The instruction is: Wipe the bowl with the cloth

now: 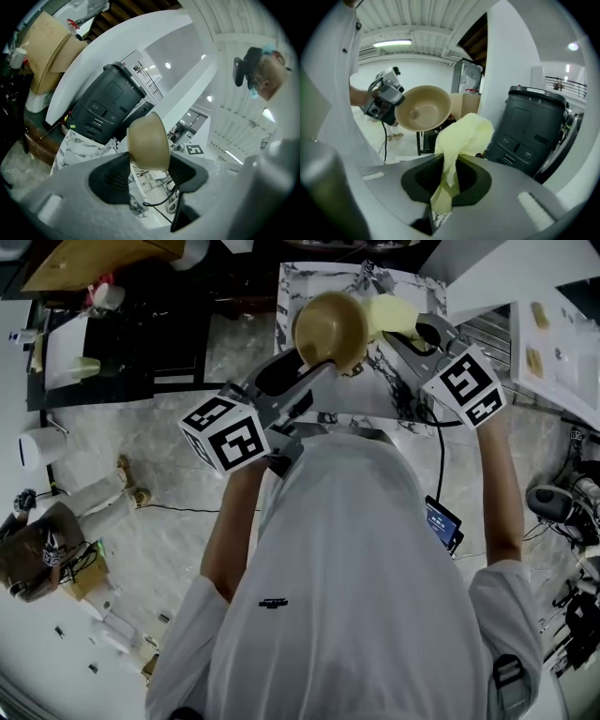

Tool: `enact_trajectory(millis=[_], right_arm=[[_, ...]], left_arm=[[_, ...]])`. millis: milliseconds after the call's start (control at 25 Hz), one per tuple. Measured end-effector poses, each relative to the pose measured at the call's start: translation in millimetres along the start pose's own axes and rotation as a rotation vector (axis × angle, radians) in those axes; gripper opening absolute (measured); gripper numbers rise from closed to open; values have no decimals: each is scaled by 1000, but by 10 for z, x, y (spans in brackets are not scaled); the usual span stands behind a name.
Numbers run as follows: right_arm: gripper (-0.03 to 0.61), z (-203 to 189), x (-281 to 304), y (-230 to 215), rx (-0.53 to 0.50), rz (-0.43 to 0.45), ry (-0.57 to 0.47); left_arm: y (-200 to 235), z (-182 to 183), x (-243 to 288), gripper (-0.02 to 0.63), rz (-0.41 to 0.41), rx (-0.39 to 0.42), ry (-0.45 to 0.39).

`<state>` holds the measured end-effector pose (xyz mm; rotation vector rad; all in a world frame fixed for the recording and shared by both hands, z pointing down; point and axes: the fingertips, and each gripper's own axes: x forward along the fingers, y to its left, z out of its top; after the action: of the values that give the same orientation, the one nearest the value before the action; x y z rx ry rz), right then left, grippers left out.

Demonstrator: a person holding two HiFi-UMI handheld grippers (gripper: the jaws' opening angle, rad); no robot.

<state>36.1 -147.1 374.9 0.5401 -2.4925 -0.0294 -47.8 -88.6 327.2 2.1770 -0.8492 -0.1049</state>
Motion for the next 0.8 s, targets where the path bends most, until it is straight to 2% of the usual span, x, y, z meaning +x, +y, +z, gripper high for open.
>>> enact_trajectory(millis=[200,440,600,800], right_arm=[[40,29,-142,-14,204,-110,-118],[40,120,-392,-71,410,-301,-291],[40,161,-533,-27,441,-409,-349],[40,115,-728,-45,470,-530,-378]], left_arm=[[40,37,12,255,35,24,-53],[124,47,16,255,79,13,-112],[139,61,-5,255,93,10,-146],[209,73,-67,255,149,47,-194]])
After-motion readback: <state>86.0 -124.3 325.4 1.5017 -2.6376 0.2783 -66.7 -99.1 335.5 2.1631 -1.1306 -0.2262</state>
